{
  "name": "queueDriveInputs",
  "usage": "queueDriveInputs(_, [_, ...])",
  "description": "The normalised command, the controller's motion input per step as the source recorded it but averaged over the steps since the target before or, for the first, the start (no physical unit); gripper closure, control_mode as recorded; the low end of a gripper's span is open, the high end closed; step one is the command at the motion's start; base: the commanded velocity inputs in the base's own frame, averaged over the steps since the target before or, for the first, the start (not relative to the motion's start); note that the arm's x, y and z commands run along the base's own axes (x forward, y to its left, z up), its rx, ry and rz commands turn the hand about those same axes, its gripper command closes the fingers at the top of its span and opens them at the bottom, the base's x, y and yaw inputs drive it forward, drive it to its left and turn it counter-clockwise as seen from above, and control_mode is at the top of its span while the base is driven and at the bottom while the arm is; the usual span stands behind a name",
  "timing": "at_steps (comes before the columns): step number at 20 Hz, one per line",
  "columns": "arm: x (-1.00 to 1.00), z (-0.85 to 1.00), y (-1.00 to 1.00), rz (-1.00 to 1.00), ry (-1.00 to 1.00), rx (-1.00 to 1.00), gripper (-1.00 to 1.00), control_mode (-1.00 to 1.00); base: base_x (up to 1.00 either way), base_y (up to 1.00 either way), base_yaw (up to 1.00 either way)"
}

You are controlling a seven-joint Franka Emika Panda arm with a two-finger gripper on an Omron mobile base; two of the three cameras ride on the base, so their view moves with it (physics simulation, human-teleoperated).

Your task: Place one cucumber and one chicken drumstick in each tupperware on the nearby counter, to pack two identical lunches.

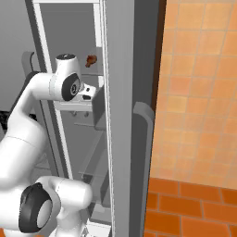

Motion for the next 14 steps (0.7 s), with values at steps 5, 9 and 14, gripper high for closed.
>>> queueDriveInputs(5, [-0.15,-0.19,-0.03,0.0,-0.06,0.0,-1.0,-1.0,0.0,0.0,0.0])
queueDriveInputs(9, [-0.06,-0.48,-0.29,-0.05,-0.18,0.0,-1.0,-1.0,0.0,0.0,0.0])
queueDriveInputs(14, [0.12,-0.47,-0.27,-0.2,-0.27,-0.02,-1.0,-1.0,0.0,0.0,0.0])
